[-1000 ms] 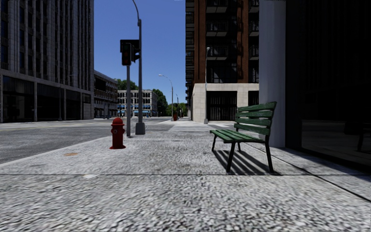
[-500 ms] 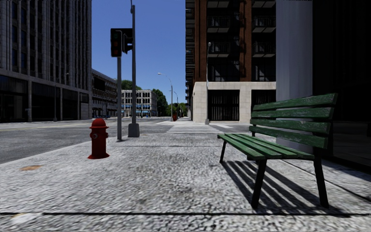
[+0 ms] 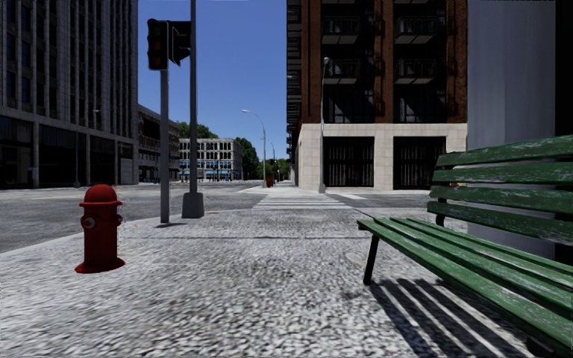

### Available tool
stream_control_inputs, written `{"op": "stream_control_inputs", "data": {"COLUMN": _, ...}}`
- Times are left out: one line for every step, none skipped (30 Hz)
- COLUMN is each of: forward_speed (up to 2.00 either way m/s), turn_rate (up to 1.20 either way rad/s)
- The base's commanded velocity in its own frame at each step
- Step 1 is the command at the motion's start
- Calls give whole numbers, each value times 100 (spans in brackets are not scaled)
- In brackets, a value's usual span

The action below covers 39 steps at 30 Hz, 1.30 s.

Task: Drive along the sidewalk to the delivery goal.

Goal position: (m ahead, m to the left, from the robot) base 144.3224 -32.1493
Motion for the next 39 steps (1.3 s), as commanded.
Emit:
{"op": "stream_control_inputs", "data": {"forward_speed": 200, "turn_rate": 0}}
{"op": "stream_control_inputs", "data": {"forward_speed": 200, "turn_rate": 0}}
{"op": "stream_control_inputs", "data": {"forward_speed": 200, "turn_rate": 0}}
{"op": "stream_control_inputs", "data": {"forward_speed": 200, "turn_rate": 0}}
{"op": "stream_control_inputs", "data": {"forward_speed": 200, "turn_rate": 0}}
{"op": "stream_control_inputs", "data": {"forward_speed": 200, "turn_rate": 0}}
{"op": "stream_control_inputs", "data": {"forward_speed": 200, "turn_rate": 0}}
{"op": "stream_control_inputs", "data": {"forward_speed": 200, "turn_rate": 0}}
{"op": "stream_control_inputs", "data": {"forward_speed": 200, "turn_rate": 0}}
{"op": "stream_control_inputs", "data": {"forward_speed": 200, "turn_rate": 0}}
{"op": "stream_control_inputs", "data": {"forward_speed": 200, "turn_rate": 0}}
{"op": "stream_control_inputs", "data": {"forward_speed": 200, "turn_rate": 0}}
{"op": "stream_control_inputs", "data": {"forward_speed": 200, "turn_rate": 0}}
{"op": "stream_control_inputs", "data": {"forward_speed": 200, "turn_rate": 0}}
{"op": "stream_control_inputs", "data": {"forward_speed": 200, "turn_rate": 0}}
{"op": "stream_control_inputs", "data": {"forward_speed": 200, "turn_rate": 0}}
{"op": "stream_control_inputs", "data": {"forward_speed": 200, "turn_rate": 0}}
{"op": "stream_control_inputs", "data": {"forward_speed": 200, "turn_rate": 0}}
{"op": "stream_control_inputs", "data": {"forward_speed": 200, "turn_rate": 0}}
{"op": "stream_control_inputs", "data": {"forward_speed": 200, "turn_rate": 0}}
{"op": "stream_control_inputs", "data": {"forward_speed": 200, "turn_rate": 0}}
{"op": "stream_control_inputs", "data": {"forward_speed": 200, "turn_rate": 0}}
{"op": "stream_control_inputs", "data": {"forward_speed": 200, "turn_rate": 0}}
{"op": "stream_control_inputs", "data": {"forward_speed": 200, "turn_rate": 0}}
{"op": "stream_control_inputs", "data": {"forward_speed": 200, "turn_rate": 0}}
{"op": "stream_control_inputs", "data": {"forward_speed": 200, "turn_rate": 0}}
{"op": "stream_control_inputs", "data": {"forward_speed": 200, "turn_rate": 0}}
{"op": "stream_control_inputs", "data": {"forward_speed": 200, "turn_rate": 0}}
{"op": "stream_control_inputs", "data": {"forward_speed": 200, "turn_rate": 0}}
{"op": "stream_control_inputs", "data": {"forward_speed": 200, "turn_rate": 0}}
{"op": "stream_control_inputs", "data": {"forward_speed": 200, "turn_rate": 0}}
{"op": "stream_control_inputs", "data": {"forward_speed": 200, "turn_rate": 0}}
{"op": "stream_control_inputs", "data": {"forward_speed": 200, "turn_rate": 0}}
{"op": "stream_control_inputs", "data": {"forward_speed": 200, "turn_rate": 0}}
{"op": "stream_control_inputs", "data": {"forward_speed": 200, "turn_rate": 0}}
{"op": "stream_control_inputs", "data": {"forward_speed": 200, "turn_rate": 0}}
{"op": "stream_control_inputs", "data": {"forward_speed": 200, "turn_rate": 0}}
{"op": "stream_control_inputs", "data": {"forward_speed": 200, "turn_rate": 0}}
{"op": "stream_control_inputs", "data": {"forward_speed": 200, "turn_rate": 0}}
